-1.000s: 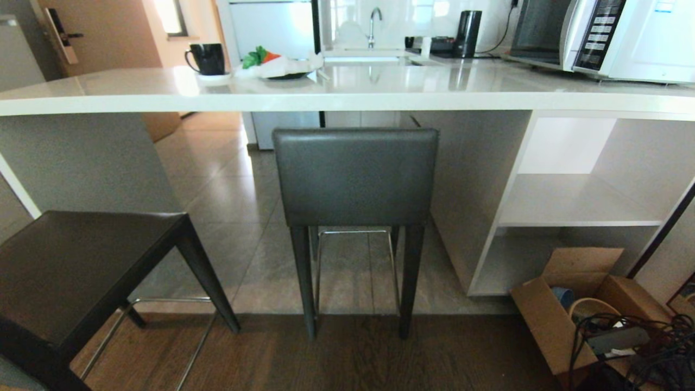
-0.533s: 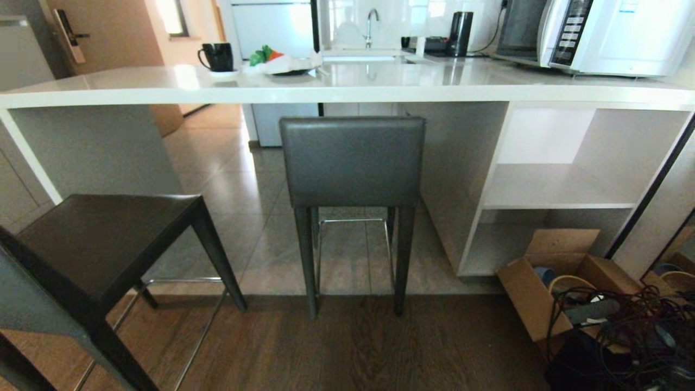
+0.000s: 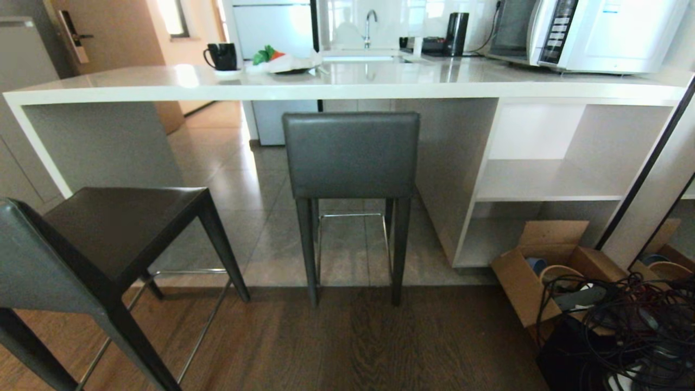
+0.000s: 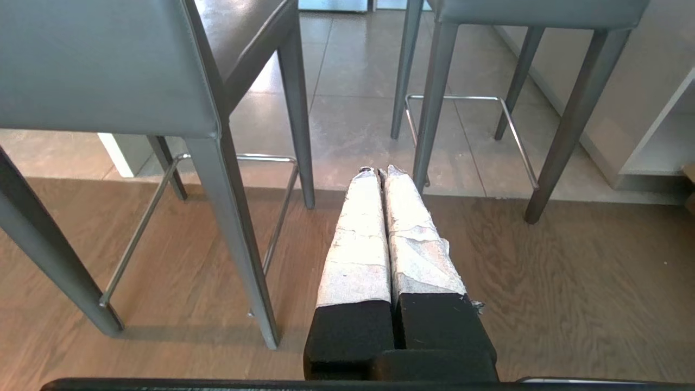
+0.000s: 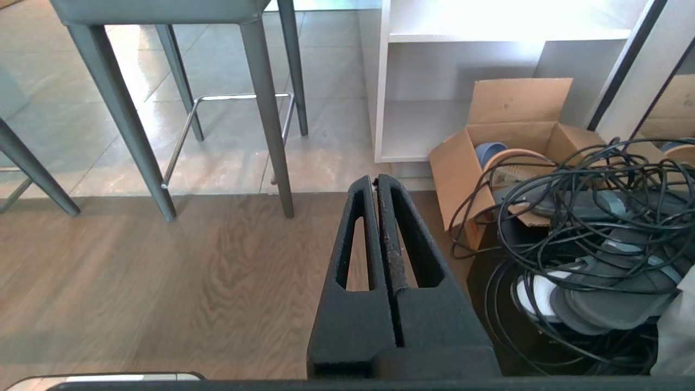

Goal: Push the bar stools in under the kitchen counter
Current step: Push the gray chair back under the dining table

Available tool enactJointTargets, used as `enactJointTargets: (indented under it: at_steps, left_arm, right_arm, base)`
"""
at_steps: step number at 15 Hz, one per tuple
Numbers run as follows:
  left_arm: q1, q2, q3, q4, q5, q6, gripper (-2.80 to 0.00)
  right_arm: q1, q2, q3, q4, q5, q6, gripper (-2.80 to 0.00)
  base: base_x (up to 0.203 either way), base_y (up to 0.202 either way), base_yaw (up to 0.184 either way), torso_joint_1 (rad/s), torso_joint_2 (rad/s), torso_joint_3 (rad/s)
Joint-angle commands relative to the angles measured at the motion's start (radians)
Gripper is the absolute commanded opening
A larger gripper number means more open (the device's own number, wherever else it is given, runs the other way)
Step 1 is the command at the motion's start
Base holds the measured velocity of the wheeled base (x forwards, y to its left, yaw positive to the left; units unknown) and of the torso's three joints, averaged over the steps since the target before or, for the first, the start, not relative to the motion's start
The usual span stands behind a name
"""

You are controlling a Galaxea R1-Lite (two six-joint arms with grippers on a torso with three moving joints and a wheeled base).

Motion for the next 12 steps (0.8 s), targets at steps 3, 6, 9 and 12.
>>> enactJointTargets:
  at_steps: [3, 6, 9, 12]
  left_arm:
    - [-0.002, 0.002, 0.002, -0.001, 0.000, -0.004, -2.80]
    - [0.000, 0.002, 0.002, -0.002, -0.001, -0.004, -2.80]
    - [-0.001, 0.002, 0.002, -0.002, -0.001, -0.004, -2.80]
    - [-0.001, 0.002, 0.002, -0.002, -0.001, -0.004, -2.80]
  right_arm:
    - [0.000, 0.002, -0.001, 0.000, 0.000, 0.000, -2.80]
    - [0.001, 0.002, -0.001, 0.000, 0.000, 0.002, -2.80]
    - [0.000, 0.002, 0.000, 0.000, 0.000, 0.003, -2.80]
    - [0.000, 0.002, 0.000, 0.000, 0.000, 0.005, -2.80]
  base:
    - [0.000, 0.000, 0.000, 0.000, 0.00, 0.000]
    - [0.001, 0.160, 0.000, 0.002, 0.00, 0.003]
    - [0.000, 0.198, -0.002, 0.005, 0.00, 0.000]
    - [0.000, 0.197, -0.003, 0.000, 0.00, 0.002]
